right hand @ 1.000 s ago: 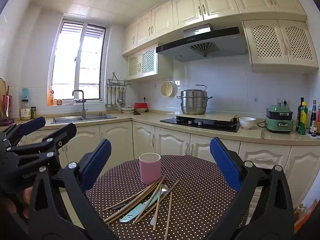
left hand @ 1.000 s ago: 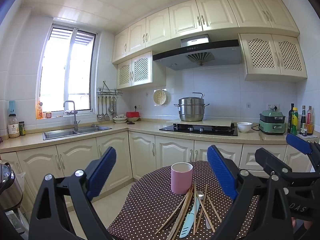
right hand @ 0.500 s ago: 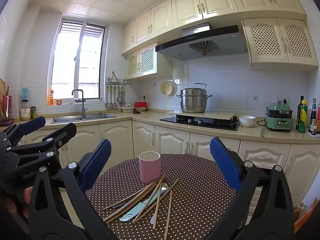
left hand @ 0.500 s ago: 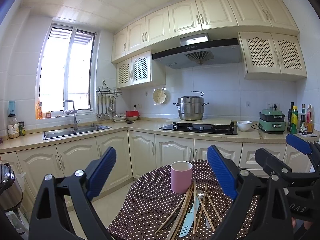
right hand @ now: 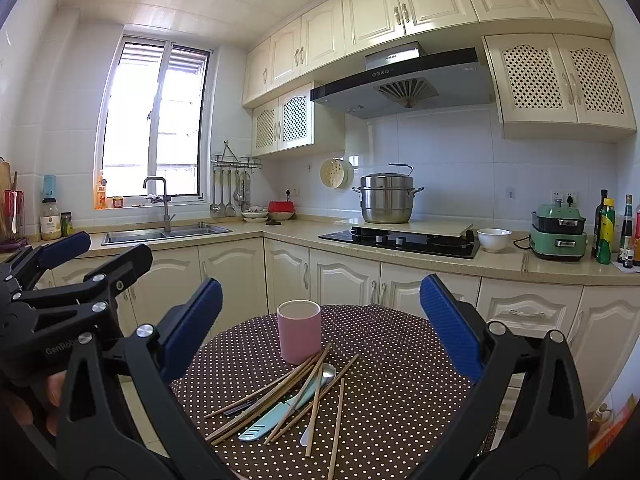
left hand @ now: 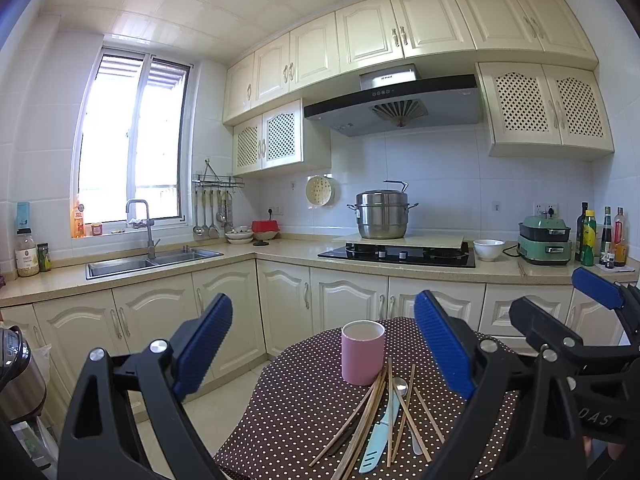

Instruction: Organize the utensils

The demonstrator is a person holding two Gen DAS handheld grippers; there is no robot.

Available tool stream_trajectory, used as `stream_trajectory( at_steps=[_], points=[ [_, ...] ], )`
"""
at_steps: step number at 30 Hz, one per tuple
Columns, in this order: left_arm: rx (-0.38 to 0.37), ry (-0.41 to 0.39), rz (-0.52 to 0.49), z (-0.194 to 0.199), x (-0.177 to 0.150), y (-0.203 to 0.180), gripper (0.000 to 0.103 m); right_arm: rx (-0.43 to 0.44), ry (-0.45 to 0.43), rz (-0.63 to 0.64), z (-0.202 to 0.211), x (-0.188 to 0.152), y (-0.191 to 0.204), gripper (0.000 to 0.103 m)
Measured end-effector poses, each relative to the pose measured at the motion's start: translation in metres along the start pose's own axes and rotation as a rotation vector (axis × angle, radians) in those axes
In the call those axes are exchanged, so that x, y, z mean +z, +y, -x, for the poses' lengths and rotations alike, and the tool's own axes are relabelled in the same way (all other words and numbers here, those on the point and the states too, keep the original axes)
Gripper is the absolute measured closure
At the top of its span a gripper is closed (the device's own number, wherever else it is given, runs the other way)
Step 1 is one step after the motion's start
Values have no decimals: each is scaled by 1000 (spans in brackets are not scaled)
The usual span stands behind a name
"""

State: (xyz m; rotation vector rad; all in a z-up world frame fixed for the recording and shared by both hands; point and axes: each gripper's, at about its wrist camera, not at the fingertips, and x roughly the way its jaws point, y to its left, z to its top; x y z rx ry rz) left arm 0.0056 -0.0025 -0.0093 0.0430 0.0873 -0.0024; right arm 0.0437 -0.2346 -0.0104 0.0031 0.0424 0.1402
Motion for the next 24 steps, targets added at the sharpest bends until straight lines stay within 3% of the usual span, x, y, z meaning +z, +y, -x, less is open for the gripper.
stream_trajectory(
  at_steps=[24],
  points=[
    [10,28,-4,-9,-1,-2,12,1,19,9,-8,1,1,6]
  ],
)
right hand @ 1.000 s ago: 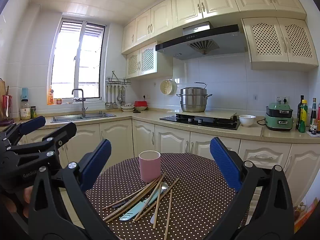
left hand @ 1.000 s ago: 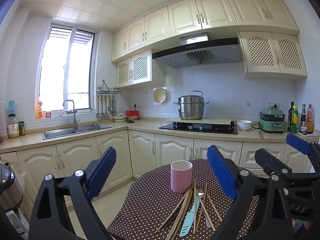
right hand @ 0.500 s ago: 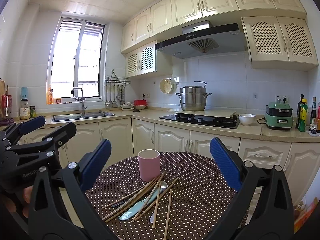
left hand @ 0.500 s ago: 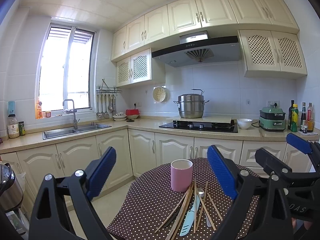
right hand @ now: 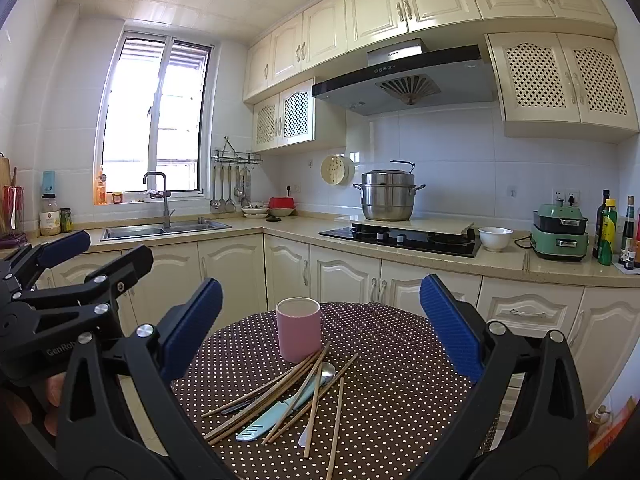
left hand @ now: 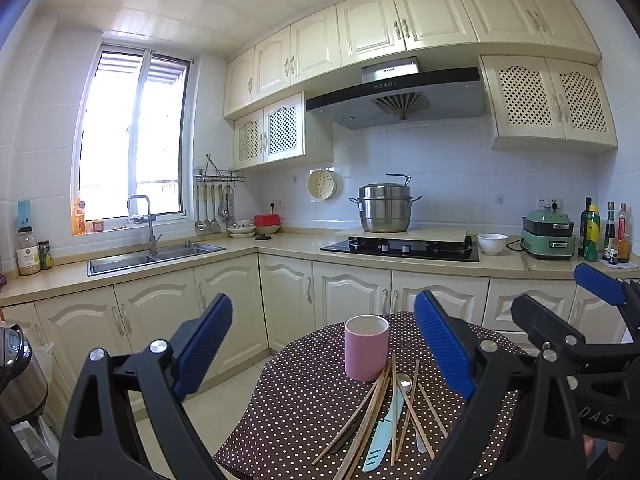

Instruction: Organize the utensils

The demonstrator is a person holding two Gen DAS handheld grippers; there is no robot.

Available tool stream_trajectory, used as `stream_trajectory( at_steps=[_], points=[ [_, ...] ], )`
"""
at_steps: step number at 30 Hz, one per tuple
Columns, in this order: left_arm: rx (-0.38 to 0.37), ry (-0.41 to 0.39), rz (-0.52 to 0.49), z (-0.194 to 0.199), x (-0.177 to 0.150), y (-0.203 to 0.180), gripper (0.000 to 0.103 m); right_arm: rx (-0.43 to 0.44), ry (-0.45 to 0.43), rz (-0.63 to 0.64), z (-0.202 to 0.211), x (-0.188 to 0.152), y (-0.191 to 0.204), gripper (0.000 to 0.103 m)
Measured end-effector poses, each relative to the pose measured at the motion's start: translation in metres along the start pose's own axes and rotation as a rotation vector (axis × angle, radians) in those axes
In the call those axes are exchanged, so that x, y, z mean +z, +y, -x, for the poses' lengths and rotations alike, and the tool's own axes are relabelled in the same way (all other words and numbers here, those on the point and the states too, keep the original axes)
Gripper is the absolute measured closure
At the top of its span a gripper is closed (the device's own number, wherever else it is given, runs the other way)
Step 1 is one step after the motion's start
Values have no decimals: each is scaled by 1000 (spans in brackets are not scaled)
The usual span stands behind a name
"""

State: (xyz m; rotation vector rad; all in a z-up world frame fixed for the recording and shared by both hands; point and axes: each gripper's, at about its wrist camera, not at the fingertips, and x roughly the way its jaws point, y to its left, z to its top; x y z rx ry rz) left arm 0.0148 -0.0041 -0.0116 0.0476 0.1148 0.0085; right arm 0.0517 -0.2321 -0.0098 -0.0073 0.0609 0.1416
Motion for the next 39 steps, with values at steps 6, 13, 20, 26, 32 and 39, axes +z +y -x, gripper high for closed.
stream_trajectory(
  at_steps=[6,13,20,26,32,39],
  points=[
    [5,17,-11,-8,-2,-2,12,17,45,-23,-12,-3,-4,6],
    [2,52,-25,-26,-7,-2,12,27,83,-30,-29,-12,-6,6],
    [-125,175,-22,-73,-16,6,12,15,191,-31,-69,-22,-14,6],
    [-266,416,-26,-143,-47,14,13,-57,384,-14,-117,-57,-30,6],
    [-343,615,-93,-203,-98,10,14,-86,526,4,-152,-98,-40,6],
    [-391,781,-145,-253,-142,1,41,-80,640,10,-178,-132,-46,6]
  ],
)
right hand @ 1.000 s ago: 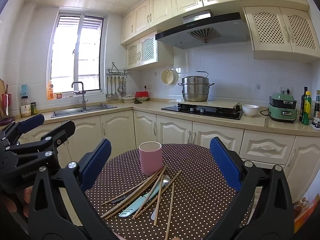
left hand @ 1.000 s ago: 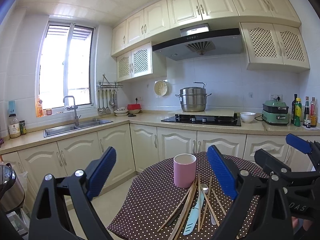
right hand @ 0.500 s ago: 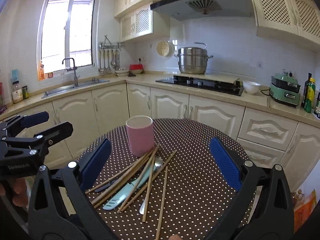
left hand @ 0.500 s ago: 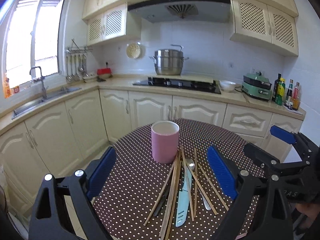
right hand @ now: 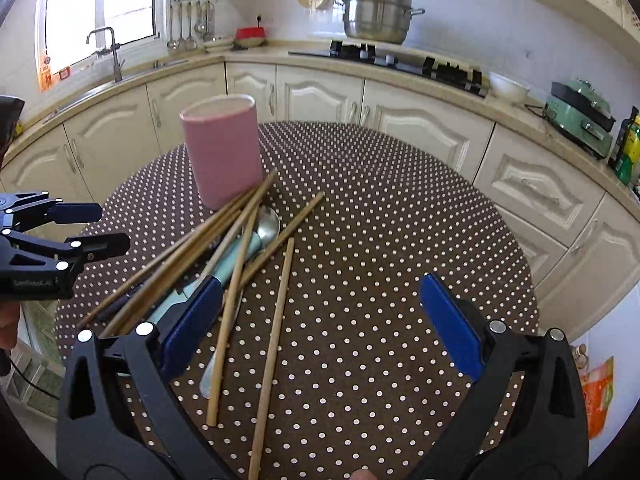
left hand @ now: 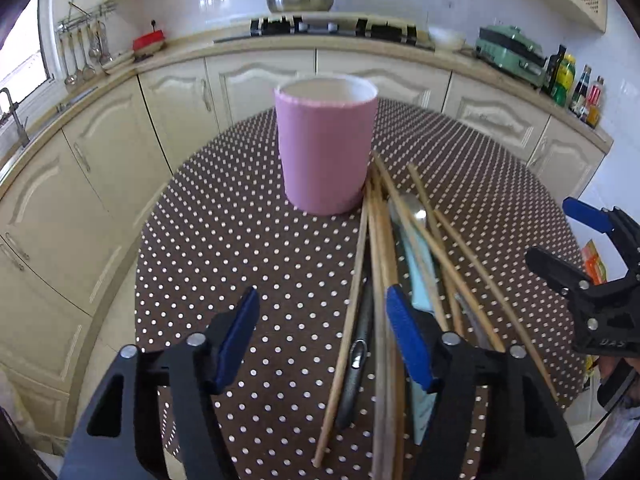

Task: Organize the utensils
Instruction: 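Lower the right gripper onto a single wooden chopstick and close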

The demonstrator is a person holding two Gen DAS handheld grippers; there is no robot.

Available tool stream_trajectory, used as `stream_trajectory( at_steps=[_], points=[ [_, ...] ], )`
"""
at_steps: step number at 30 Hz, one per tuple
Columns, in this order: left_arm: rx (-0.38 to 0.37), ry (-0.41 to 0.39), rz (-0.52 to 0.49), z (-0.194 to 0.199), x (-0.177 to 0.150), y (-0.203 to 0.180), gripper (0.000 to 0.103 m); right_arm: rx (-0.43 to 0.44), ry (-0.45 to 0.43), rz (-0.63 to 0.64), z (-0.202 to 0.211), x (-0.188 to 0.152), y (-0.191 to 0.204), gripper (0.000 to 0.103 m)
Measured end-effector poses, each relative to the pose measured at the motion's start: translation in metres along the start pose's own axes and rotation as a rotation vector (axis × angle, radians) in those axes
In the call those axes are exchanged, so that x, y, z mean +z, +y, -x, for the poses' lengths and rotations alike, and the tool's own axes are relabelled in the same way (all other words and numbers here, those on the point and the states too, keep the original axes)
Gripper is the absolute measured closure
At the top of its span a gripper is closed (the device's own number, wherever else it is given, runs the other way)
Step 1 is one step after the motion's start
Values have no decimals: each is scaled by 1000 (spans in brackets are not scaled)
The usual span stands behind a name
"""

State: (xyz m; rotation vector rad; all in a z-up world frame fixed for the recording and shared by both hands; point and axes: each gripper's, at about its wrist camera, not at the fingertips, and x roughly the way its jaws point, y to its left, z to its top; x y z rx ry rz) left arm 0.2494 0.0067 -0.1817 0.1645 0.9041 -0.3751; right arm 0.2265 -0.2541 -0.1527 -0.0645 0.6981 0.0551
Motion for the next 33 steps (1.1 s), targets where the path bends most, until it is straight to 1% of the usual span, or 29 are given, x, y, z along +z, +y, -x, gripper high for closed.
stream_trajectory(
  at_steps=[2,3,4,6,9,11,14,16,17,18,19,21,22,23,24,25,26,28,30,32,33],
  points=[
    [-18,34,-7,-10,-1,3,45,10,21,-5,-6,-1,-1,6],
    [-12,50,-9,-14,-1,4,49,19,28,-7,-9,-1,-2,6],
    [-11,64,-10,-20,0,5,50,25,34,-9,-10,-2,-2,6],
    [-36,84,-8,-30,2,6,50,35,45,-11,-14,-1,-3,6],
    [-38,106,-27,-40,3,2,50,49,64,-17,-21,-1,-4,6],
    [-54,109,-38,-47,5,0,50,60,73,-18,-23,-1,-4,6],
    [-54,115,-44,-57,12,-2,52,68,92,-9,-28,-2,-2,6],
    [-63,127,-30,-62,19,-1,64,73,108,2,-32,-2,1,8],
    [-68,138,-24,-64,23,0,67,71,118,8,-34,-2,2,10],
    [-75,153,-17,-69,26,0,74,68,128,12,-36,-3,3,12],
    [-71,159,-17,-71,32,0,79,66,137,13,-37,-3,3,14],
    [-55,160,-16,-75,39,-2,85,63,162,15,-42,-4,2,20],
    [-56,163,-12,-77,42,-3,92,67,177,15,-44,-5,2,26],
    [-60,164,-8,-79,44,-4,92,72,195,15,-47,-6,1,33],
    [-58,163,-10,-81,45,-5,92,84,224,16,-50,-7,0,37],
    [-50,161,-14,-82,46,-6,93,95,247,18,-53,-7,0,45],
    [-47,161,-12,-82,45,-7,93,100,259,31,-54,-7,1,48],
    [-47,165,2,-80,42,-9,93,108,290,63,-56,-3,1,49],
    [-42,173,23,-73,30,-5,93,125,329,85,-60,2,-1,53],
    [-27,191,37,-67,24,-7,93,143,357,109,-63,7,-4,60],
    [-16,202,41,-65,22,-9,93,151,369,116,-64,9,-7,62]
  ],
)
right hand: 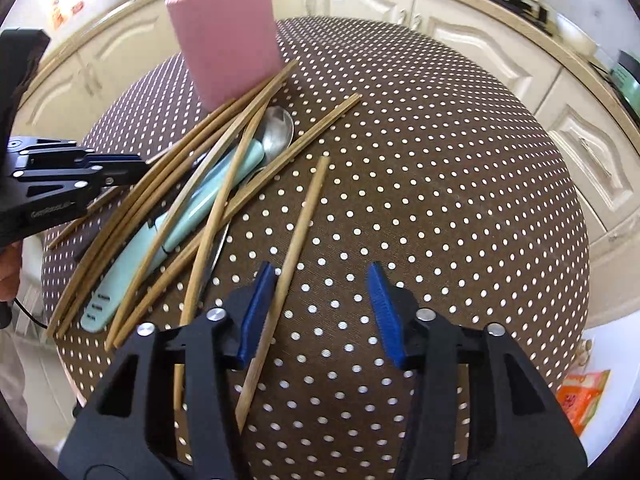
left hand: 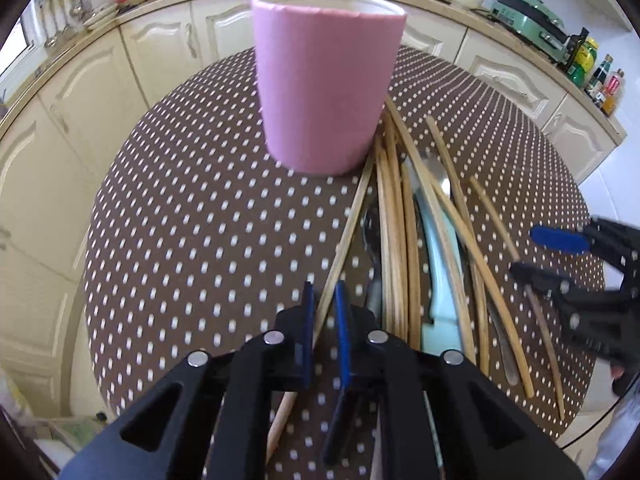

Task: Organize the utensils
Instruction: 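Lower the right gripper onto a single wooden chopstick and close, then lift the chopstick with the right gripper while the left gripper grasps another chopstick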

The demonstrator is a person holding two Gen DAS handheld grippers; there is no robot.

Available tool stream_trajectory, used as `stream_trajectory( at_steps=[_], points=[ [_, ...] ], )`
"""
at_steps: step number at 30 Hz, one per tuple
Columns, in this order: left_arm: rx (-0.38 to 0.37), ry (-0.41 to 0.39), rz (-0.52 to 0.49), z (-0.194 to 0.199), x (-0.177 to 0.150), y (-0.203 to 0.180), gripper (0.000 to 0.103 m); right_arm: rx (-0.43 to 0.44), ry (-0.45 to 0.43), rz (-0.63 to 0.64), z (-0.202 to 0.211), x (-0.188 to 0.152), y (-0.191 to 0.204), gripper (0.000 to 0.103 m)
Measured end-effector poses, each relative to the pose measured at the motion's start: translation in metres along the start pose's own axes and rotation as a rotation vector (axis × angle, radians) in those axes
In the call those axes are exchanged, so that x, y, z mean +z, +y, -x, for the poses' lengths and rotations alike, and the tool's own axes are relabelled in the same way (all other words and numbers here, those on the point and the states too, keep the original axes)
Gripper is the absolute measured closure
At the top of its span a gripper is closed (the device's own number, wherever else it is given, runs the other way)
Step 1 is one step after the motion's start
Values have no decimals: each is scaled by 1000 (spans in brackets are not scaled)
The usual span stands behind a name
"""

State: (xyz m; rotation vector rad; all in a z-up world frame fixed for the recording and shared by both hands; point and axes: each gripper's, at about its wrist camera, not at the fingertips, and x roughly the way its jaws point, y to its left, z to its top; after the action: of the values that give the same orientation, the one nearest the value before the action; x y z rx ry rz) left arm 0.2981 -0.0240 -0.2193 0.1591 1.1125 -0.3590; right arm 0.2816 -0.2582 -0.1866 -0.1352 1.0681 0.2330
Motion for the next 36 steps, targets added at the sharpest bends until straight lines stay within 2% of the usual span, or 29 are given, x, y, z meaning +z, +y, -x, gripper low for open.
stream_trajectory(
  at_steps=[5,8,11,15,17,20,28,34,36],
  points=[
    [46,59,-13,2,-5,-6,93,32,60,11,1,10,-12,80],
    [71,93,-26,-5,10,-13,91,56,82,8,1,14,-18,88],
    [91,120,-37,-12,26,-20,90,84,84,-7,0,17,-23,95],
    [98,127,-37,-18,45,-25,91,112,67,-36,-1,20,-29,97],
    [79,99,-18,-15,42,-22,92,125,52,-46,2,18,-34,97],
    [1,36,4,-2,34,-21,94,144,8,-64,16,9,-42,97],
    [-103,-195,27,55,15,-26,96,223,-196,-124,70,8,-78,97],
    [-174,-307,55,77,3,-20,96,279,-297,-141,96,13,-81,97],
    [-180,-318,55,77,-1,-16,96,303,-290,-138,91,16,-75,97]
  ],
)
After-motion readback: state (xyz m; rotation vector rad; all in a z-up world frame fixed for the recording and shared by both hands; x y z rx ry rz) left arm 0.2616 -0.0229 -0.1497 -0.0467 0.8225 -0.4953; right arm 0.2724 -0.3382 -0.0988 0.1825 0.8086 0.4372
